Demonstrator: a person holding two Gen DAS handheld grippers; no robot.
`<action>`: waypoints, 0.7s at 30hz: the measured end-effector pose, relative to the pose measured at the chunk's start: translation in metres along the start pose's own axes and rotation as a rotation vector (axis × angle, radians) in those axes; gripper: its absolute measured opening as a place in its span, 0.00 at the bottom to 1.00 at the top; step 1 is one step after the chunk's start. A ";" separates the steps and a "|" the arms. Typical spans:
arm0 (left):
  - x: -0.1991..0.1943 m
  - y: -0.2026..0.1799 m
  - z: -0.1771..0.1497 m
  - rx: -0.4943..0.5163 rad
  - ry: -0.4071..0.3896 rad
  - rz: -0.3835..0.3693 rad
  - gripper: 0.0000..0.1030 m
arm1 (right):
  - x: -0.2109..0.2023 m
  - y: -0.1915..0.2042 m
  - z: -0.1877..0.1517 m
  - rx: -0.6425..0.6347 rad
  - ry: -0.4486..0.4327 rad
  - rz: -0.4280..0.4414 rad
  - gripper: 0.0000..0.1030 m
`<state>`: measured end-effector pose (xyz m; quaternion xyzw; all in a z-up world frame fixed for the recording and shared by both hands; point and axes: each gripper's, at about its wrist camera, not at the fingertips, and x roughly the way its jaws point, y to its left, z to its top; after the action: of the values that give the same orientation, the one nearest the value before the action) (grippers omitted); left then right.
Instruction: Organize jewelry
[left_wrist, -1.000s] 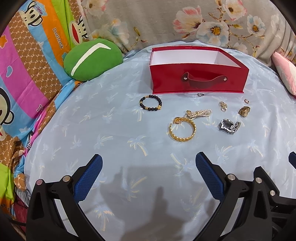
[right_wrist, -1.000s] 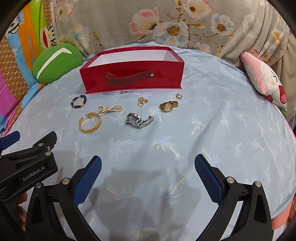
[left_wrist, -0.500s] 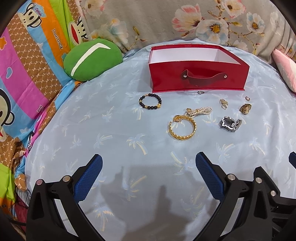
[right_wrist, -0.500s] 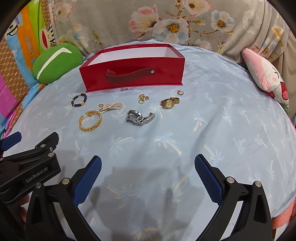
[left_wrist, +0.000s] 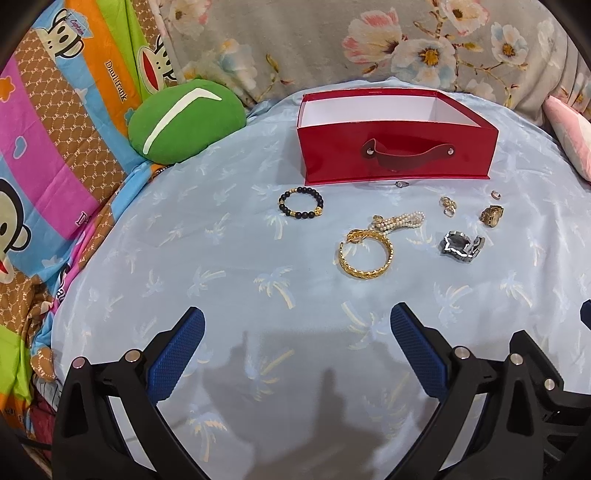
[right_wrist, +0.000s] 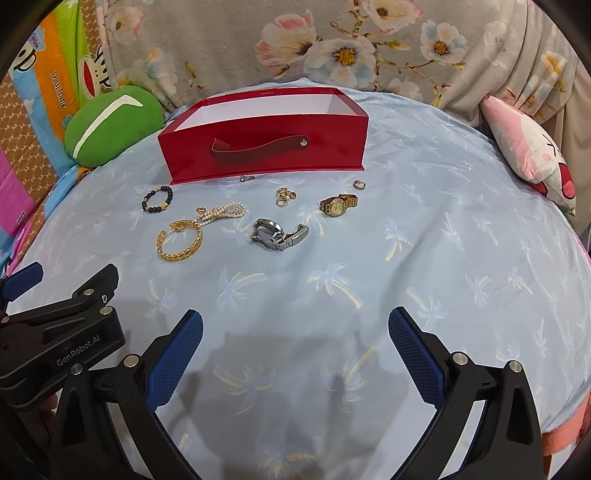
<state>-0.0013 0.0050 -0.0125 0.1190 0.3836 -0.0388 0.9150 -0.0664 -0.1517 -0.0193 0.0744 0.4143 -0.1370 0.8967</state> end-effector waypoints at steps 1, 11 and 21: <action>0.000 0.000 0.000 -0.002 0.003 -0.001 0.95 | 0.000 0.000 0.000 -0.001 0.001 0.001 0.95; 0.002 -0.001 -0.001 -0.005 0.015 -0.005 0.95 | -0.002 0.000 0.000 0.003 -0.003 0.003 0.95; 0.003 -0.001 -0.001 -0.008 0.017 0.001 0.95 | -0.002 0.000 0.001 0.003 -0.003 0.003 0.95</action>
<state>0.0000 0.0039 -0.0150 0.1157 0.3914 -0.0359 0.9122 -0.0672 -0.1516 -0.0176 0.0763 0.4124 -0.1366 0.8975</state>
